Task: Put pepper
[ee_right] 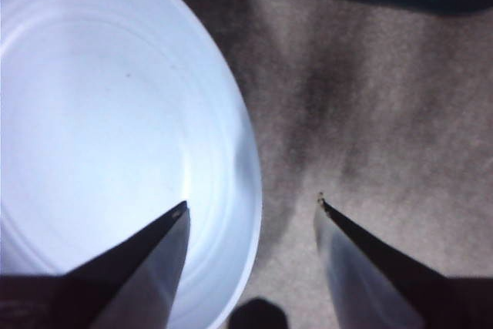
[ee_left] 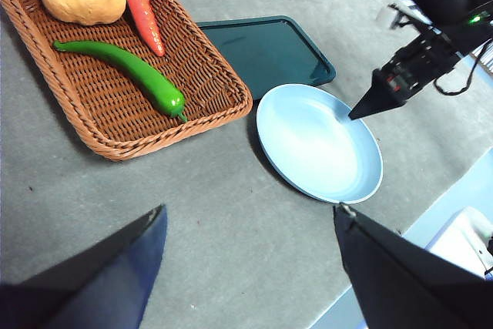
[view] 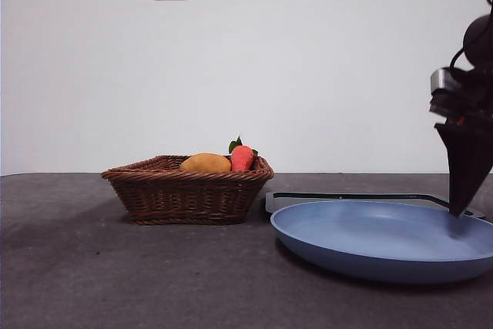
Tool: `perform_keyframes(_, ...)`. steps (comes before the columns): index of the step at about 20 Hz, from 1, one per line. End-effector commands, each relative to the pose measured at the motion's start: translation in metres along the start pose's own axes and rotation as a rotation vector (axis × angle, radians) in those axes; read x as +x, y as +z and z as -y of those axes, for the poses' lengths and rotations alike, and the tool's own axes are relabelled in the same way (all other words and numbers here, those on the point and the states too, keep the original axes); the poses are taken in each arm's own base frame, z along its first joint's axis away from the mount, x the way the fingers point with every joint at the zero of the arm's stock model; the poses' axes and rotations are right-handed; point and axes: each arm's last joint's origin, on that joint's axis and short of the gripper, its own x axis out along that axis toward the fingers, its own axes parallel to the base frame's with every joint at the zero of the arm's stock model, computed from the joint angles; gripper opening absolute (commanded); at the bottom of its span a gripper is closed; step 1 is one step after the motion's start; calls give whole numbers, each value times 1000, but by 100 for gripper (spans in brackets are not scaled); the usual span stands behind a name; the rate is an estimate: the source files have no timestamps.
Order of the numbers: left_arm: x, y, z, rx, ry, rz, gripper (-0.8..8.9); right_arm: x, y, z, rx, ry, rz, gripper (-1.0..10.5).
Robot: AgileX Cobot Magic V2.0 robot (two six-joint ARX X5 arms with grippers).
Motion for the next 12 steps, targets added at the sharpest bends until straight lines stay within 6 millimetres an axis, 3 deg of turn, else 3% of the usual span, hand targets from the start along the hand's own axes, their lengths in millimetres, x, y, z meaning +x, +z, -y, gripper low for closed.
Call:
perform_keyframes(1, -2, 4, 2, 9, -6, 19, 378, 7, 5, 0, -15, 4, -14, 238)
perform_keyframes(6, -2, 4, 2, 9, -6, 19, 378, 15, 6, 1, -11, 8, -37, 153)
perform_keyframes(9, -2, 4, 2, 8, -2, 19, 378, 16, 6, 1, -7, 8, -40, 5)
perform_keyframes(12, -2, 6, 1, -7, 2, 32, 377, 16, 6, 1, 2, 8, -44, 5)
